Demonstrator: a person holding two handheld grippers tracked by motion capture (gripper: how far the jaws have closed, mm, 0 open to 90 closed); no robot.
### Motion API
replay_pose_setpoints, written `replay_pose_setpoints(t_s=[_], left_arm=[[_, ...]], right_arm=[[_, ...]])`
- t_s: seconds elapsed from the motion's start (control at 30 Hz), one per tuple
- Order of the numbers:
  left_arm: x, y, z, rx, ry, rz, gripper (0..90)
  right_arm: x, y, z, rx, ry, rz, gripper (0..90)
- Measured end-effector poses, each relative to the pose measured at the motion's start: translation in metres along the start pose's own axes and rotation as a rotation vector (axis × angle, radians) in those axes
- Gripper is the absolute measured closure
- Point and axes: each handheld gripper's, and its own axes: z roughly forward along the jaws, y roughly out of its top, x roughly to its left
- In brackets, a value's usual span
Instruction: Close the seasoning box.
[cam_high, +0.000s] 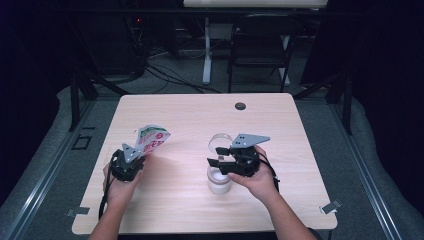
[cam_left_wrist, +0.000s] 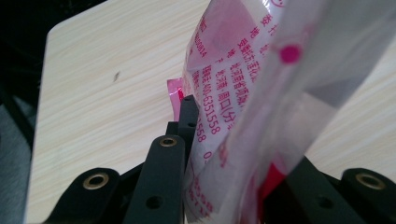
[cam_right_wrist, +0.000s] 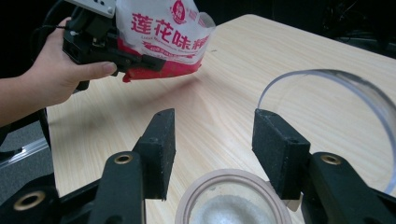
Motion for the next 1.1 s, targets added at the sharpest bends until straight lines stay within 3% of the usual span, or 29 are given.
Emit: replay_pose_setpoints(t_s=[0.13, 0.3, 0.5, 0.87, 1.0, 1.1], left_arm=[[0.009, -0.009, 0.000, 0.009, 0.037, -0.030, 77.5], [0.020, -0.021, 0.002, 0.002, 0.022, -0.141, 77.4], [0.031, -0.032, 0.003, 0.001, 0.017, -0.244, 77.1], [0.032, -0.035, 0.005, 0.015, 0.018, -0.253, 75.5], [0.029, -0.033, 0.001, -0.039, 0.027, -0.266, 59.0], [0.026, -0.031, -0.003, -0.070, 0.017, -0.254, 52.4]], right_arm=[[0.001, 0.001, 0.000, -0.013, -0.011, -0.001, 49.4], [0.001, 0.000, 0.001, -0.001, -0.023, -0.010, 49.0], [0.000, 0.000, 0.000, -0.003, -0.021, 0.001, 49.5], [-0.001, 0.000, 0.000, -0.006, -0.027, 0.007, 48.9], [-0.002, -0.001, 0.000, -0.010, -0.026, 0.016, 48.9], [-0.002, -0.001, 0.000, -0.011, -0.025, 0.018, 48.8]])
